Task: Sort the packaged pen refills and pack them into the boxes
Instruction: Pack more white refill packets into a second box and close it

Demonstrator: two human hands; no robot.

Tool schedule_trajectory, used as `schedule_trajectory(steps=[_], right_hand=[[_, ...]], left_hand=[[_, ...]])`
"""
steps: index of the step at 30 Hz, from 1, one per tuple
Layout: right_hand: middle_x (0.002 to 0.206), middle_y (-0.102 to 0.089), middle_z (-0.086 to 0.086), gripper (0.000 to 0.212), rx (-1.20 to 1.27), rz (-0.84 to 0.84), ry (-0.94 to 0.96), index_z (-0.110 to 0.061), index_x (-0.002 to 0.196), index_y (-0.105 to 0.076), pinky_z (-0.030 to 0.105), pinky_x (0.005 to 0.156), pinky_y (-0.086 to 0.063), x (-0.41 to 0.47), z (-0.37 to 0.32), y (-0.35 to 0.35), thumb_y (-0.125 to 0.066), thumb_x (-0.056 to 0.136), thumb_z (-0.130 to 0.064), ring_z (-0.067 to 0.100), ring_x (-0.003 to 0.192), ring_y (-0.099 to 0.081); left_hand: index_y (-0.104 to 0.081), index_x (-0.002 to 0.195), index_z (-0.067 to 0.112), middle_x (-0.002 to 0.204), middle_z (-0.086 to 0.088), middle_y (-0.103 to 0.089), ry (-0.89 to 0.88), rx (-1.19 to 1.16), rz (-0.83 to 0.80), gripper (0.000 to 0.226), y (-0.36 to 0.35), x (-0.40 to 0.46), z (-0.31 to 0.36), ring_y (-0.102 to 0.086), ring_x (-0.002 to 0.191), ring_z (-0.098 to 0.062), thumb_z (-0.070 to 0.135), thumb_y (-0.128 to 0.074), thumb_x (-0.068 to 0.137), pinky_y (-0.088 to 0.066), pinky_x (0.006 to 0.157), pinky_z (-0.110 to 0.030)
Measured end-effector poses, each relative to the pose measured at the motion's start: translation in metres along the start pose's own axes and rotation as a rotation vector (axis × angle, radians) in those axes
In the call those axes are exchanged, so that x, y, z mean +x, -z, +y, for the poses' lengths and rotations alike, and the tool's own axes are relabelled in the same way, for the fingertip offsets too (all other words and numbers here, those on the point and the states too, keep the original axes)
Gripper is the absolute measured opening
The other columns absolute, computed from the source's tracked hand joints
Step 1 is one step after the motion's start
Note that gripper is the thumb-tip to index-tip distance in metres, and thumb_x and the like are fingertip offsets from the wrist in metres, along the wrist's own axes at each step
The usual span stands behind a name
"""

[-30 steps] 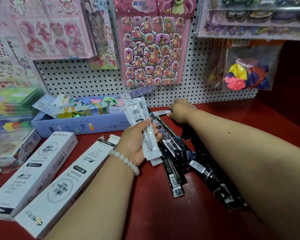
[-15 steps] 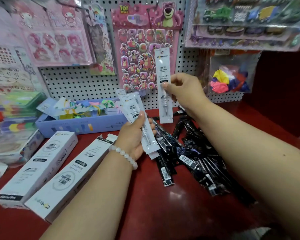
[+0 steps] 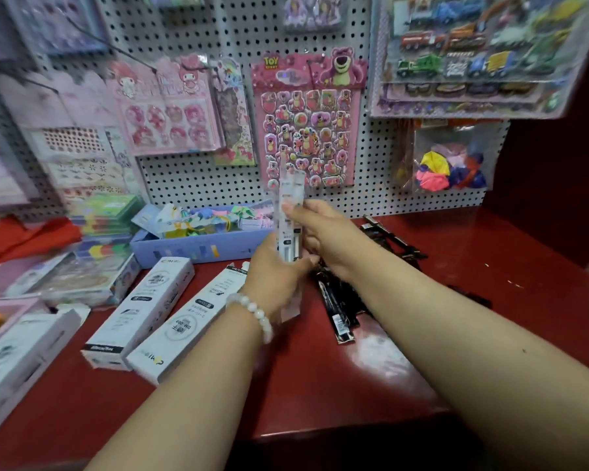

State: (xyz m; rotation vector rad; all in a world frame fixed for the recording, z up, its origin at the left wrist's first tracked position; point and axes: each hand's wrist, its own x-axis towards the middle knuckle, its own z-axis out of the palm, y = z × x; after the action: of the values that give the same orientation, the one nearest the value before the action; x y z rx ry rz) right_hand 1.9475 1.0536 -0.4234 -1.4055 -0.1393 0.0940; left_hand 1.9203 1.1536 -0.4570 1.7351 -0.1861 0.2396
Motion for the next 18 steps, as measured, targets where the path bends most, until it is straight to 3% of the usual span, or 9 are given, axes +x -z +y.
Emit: schedule_trajectory(steps=[2,4,6,7,9,12,15,18], right_hand=[[0.099,-0.063,0.007,0.066,-0.073,0.024,0.104,-0.013,0.123,-0.044,0.037,0.074,-0.054,-0.005,0.002,-0.009,-0.08,0.07,-0.029,0.016,0.08,-0.065],[0.115,-0.059,0.007,0.097,-0.21,0.054,0.204,-0.025,0.133,-0.032,0.045,0.092,-0.051,-0.01,0.011,-0.014,-0.087,0.054,-0.037,0.024,0.103,-0.062],[0.111,-0.055,0.0,0.11,-0.256,0.052,0.3,-0.036,0.143,-0.017,0.045,0.093,-0.051,-0.017,0.021,-0.014,-0.087,0.059,-0.027,0.027,0.108,-0.061],[0.108,-0.054,-0.003,0.109,-0.251,0.045,0.345,-0.042,0.142,-0.015,0.045,0.091,-0.052,-0.02,0.024,-0.012,-0.086,0.062,-0.022,0.028,0.105,-0.062],[0.106,-0.057,0.001,0.089,-0.241,0.041,0.412,-0.049,0.128,-0.032,0.045,0.089,-0.052,-0.024,0.025,-0.011,-0.085,0.063,-0.021,0.025,0.101,-0.064],[0.093,-0.061,-0.002,0.049,-0.249,0.037,0.404,-0.031,0.104,-0.053,0.035,0.08,-0.053,-0.031,0.018,-0.018,-0.082,0.068,-0.013,0.012,0.084,-0.06],[0.092,-0.054,-0.003,0.049,-0.216,0.042,0.318,-0.019,0.107,-0.05,0.029,0.075,-0.049,-0.033,0.018,-0.024,-0.081,0.069,-0.014,0.012,0.082,-0.053],[0.077,-0.052,0.001,0.033,-0.206,0.011,0.222,-0.014,0.089,-0.051,0.032,0.071,-0.045,-0.032,0.024,-0.024,-0.077,0.069,-0.015,0.016,0.072,-0.051]], left_hand=[[-0.055,0.109,0.013,0.093,0.006,-0.066,-0.056,0.057,-0.006,0.045,-0.001,-0.008,-0.003,-0.065,0.084,0.001,-0.01,-0.068,0.073,-0.049,0.073,-0.01],[-0.053,0.12,0.018,0.103,0.007,-0.067,-0.08,0.13,-0.003,0.057,-0.002,-0.012,-0.016,-0.064,0.098,-0.001,-0.002,-0.068,0.068,-0.052,0.085,-0.021],[-0.052,0.125,0.021,0.105,0.012,-0.066,-0.075,0.27,0.03,0.062,0.0,-0.019,-0.023,-0.062,0.1,0.0,0.009,-0.07,0.067,-0.05,0.084,-0.015],[-0.053,0.125,0.022,0.106,0.014,-0.065,-0.081,0.268,0.034,0.062,0.001,-0.022,-0.026,-0.061,0.1,0.003,0.01,-0.07,0.068,-0.049,0.083,-0.012],[-0.054,0.12,0.026,0.105,0.017,-0.066,-0.082,0.205,0.039,0.059,0.0,-0.028,-0.026,-0.061,0.099,0.006,0.007,-0.071,0.068,-0.049,0.082,-0.012],[-0.054,0.119,0.022,0.099,0.015,-0.065,-0.053,0.255,0.116,0.052,-0.002,-0.035,-0.02,-0.062,0.093,-0.001,0.008,-0.069,0.072,-0.047,0.076,-0.014],[-0.057,0.106,0.019,0.089,0.005,-0.066,-0.042,0.307,0.12,0.032,-0.004,-0.037,-0.016,-0.064,0.084,-0.01,0.009,-0.063,0.077,-0.048,0.068,-0.021],[-0.052,0.08,0.02,0.081,-0.011,-0.068,0.039,0.423,0.106,0.012,-0.008,-0.036,-0.02,-0.066,0.077,-0.028,0.009,-0.053,0.082,-0.051,0.066,-0.034]])
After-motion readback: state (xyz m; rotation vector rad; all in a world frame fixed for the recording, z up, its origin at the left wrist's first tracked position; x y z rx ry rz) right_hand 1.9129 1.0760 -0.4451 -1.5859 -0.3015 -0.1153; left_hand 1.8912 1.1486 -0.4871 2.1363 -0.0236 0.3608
